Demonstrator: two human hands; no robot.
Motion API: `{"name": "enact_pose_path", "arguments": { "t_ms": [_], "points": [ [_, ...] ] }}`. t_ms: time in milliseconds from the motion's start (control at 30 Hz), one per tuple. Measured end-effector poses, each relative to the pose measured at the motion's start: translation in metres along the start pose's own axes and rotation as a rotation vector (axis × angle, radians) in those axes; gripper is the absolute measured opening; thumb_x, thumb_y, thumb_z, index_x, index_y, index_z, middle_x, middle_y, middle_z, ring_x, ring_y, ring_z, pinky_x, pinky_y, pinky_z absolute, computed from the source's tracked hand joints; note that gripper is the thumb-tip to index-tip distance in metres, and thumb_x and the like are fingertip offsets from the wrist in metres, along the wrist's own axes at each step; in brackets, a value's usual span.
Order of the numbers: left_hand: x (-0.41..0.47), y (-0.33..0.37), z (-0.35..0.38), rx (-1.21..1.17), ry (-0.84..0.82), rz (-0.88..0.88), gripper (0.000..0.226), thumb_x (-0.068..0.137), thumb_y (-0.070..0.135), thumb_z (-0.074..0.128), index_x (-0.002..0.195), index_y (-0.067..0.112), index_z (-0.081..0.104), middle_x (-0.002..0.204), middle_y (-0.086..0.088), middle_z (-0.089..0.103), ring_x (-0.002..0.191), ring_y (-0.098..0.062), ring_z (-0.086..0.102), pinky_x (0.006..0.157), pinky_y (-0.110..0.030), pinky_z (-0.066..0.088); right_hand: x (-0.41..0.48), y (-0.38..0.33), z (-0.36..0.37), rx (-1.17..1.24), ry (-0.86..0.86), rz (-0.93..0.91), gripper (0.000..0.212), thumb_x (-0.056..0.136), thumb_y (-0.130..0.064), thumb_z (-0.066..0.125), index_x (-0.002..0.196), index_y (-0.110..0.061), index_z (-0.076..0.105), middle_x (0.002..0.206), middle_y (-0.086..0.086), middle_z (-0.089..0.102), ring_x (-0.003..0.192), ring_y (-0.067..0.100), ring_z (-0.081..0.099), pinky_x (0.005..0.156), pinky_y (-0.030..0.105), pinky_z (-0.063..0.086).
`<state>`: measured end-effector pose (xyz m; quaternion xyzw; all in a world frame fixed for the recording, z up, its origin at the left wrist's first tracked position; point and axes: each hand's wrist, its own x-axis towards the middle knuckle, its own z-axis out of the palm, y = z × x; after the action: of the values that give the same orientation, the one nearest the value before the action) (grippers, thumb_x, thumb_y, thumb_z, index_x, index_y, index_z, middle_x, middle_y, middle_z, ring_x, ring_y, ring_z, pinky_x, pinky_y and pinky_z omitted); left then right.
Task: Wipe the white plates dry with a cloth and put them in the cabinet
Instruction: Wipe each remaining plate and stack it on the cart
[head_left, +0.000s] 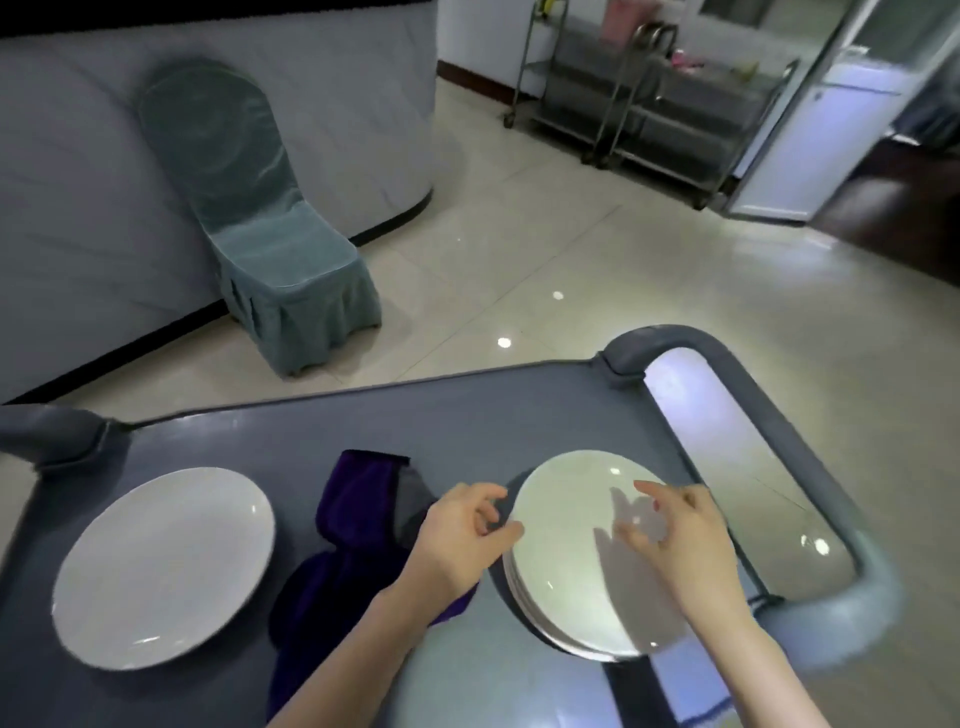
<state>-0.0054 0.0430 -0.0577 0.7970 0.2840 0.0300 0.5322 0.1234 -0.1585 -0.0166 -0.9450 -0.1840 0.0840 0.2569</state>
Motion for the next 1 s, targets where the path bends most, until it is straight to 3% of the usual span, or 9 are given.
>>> {"name": "enact_pose_path", "arguments": {
  "t_ms": [67,167,333,467,567,667,767,833,1000],
  "points": [
    [0.005,0.007,0.016,0.096,-0.036,-0.012,0.045,0.082,0.031,0.075,0.123,0.031,0.060,0.102,0.004,0.057,0.086,-0.010,0.061,0.088,-0.028,0.050,-0.002,0.022,-0.010,-0.023,0.002,0.067,0.060,0.076,-0.022,0.086,0.131,-0.016,0.063,0.104,0.003,0.045,0.095,0.022,0.048,0.082,0.031,0.042],
    [0.007,0.010,0.031,0.142,-0.019,-0.035,0.049,0.080,0.024,0.073,0.126,0.029,0.057,0.101,0.000,0.054,0.079,-0.005,0.057,0.082,-0.023,0.046,-0.005,0.042,-0.017,-0.037,-0.045,0.153,0.065,0.075,-0.026,0.085,0.135,-0.020,0.059,0.104,0.004,0.043,0.099,0.028,0.050,0.085,0.034,0.045],
    [0.001,0.008,0.040,0.042,0.024,-0.064,0.050,0.080,0.009,0.068,0.126,0.025,0.057,0.093,-0.003,0.064,0.091,-0.018,0.062,0.087,-0.035,0.052,-0.009,0.050,-0.018,0.083,-0.139,0.244,0.075,0.076,-0.021,0.083,0.141,-0.029,0.046,0.109,0.005,0.042,0.090,0.023,0.054,0.073,0.028,0.037],
    [-0.001,0.011,0.041,-0.062,0.026,-0.123,0.052,0.080,0.005,0.066,0.123,0.031,0.057,0.071,0.005,0.067,0.079,-0.011,0.066,0.073,-0.019,0.052,-0.006,0.050,-0.019,0.123,-0.153,0.253,0.075,0.076,-0.016,0.081,0.141,-0.025,0.045,0.112,0.013,0.053,0.090,0.019,0.046,0.071,0.027,0.033],
    [-0.001,0.013,0.036,-0.130,0.069,-0.118,0.055,0.079,0.004,0.066,0.121,0.038,0.058,0.069,0.003,0.068,0.074,-0.006,0.066,0.075,-0.020,0.054,-0.003,0.048,-0.021,0.167,-0.140,0.238,0.076,0.075,-0.016,0.083,0.141,-0.021,0.047,0.112,0.014,0.058,0.101,0.024,0.051,0.076,0.027,0.036],
    [-0.003,0.012,0.022,-0.242,0.104,-0.140,0.056,0.077,0.001,0.068,0.117,0.039,0.063,0.070,-0.001,0.067,0.077,-0.014,0.069,0.078,-0.034,0.060,0.001,0.040,-0.022,0.293,-0.126,0.189,0.056,0.076,-0.014,0.081,0.128,-0.021,0.059,0.110,0.008,0.066,0.105,0.025,0.059,0.081,0.029,0.043],
    [-0.010,0.004,0.002,-0.429,0.123,-0.165,0.053,0.077,-0.006,0.071,0.113,0.034,0.068,0.074,-0.006,0.066,0.071,-0.016,0.068,0.062,-0.026,0.056,0.003,0.024,-0.014,0.594,-0.142,0.168,0.033,0.084,-0.015,0.073,0.107,-0.037,0.065,0.097,-0.005,0.073,0.086,0.009,0.070,0.068,0.021,0.051],
    [-0.019,-0.004,-0.012,-0.478,0.162,-0.178,0.051,0.077,-0.004,0.073,0.110,0.035,0.068,0.084,-0.010,0.068,0.078,-0.019,0.070,0.062,-0.025,0.056,0.003,0.008,-0.001,0.724,-0.171,0.161,0.030,0.090,-0.020,0.067,0.109,-0.043,0.061,0.099,-0.012,0.072,0.081,0.001,0.069,0.063,0.018,0.052],
    [-0.049,-0.039,-0.047,-0.587,0.234,-0.184,0.036,0.088,0.008,0.068,0.113,0.033,0.070,0.086,-0.012,0.070,0.085,-0.022,0.071,0.070,-0.032,0.060,0.004,-0.037,0.045,0.898,-0.269,0.223,0.022,0.099,-0.024,0.055,0.117,-0.033,0.063,0.112,-0.001,0.073,0.102,0.024,0.071,0.093,0.050,0.056]
  ]
}}
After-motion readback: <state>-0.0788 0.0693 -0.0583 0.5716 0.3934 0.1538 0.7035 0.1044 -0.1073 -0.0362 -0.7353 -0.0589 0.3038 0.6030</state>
